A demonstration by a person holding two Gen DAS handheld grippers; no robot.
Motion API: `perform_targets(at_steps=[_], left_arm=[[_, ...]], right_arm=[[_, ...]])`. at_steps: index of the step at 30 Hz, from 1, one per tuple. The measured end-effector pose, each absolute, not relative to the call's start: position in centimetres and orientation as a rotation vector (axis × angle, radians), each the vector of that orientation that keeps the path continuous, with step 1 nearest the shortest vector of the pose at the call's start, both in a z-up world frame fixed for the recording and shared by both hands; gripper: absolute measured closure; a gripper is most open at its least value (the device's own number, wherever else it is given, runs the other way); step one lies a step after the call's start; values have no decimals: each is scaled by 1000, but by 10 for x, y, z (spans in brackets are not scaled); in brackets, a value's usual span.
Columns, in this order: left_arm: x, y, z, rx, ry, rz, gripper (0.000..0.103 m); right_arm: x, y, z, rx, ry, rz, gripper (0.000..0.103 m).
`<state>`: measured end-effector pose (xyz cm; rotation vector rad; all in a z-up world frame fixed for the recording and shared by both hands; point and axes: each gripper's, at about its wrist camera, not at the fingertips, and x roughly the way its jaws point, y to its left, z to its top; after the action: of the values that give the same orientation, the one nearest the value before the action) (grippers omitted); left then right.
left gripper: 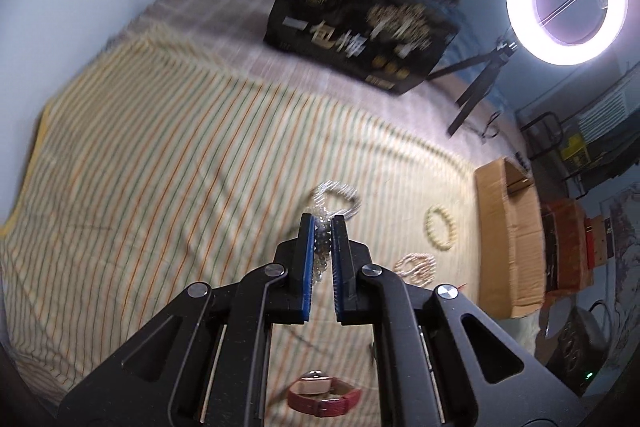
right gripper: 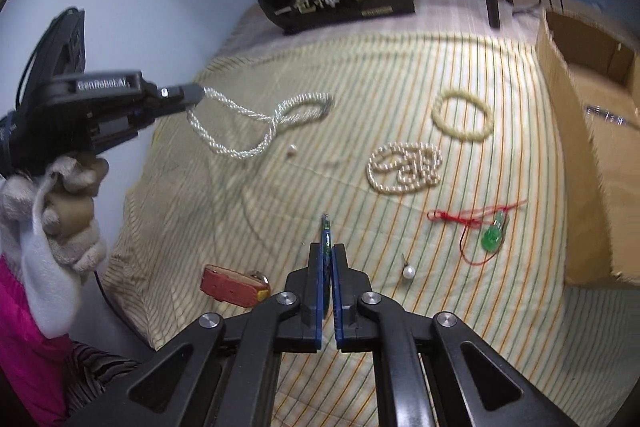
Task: Organize jewelry
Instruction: 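Carry the necklace in the left tool while the right tool carries the bangle into the cardboard box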
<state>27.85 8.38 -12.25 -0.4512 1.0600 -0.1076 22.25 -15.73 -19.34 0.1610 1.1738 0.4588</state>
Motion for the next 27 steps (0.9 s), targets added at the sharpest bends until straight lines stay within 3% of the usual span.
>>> perform_targets(at_steps=[27], left_arm=[[266, -13, -2, -360, 825, -340, 98]], right_arm=[[216, -266, -102, 154, 888, 265, 102]])
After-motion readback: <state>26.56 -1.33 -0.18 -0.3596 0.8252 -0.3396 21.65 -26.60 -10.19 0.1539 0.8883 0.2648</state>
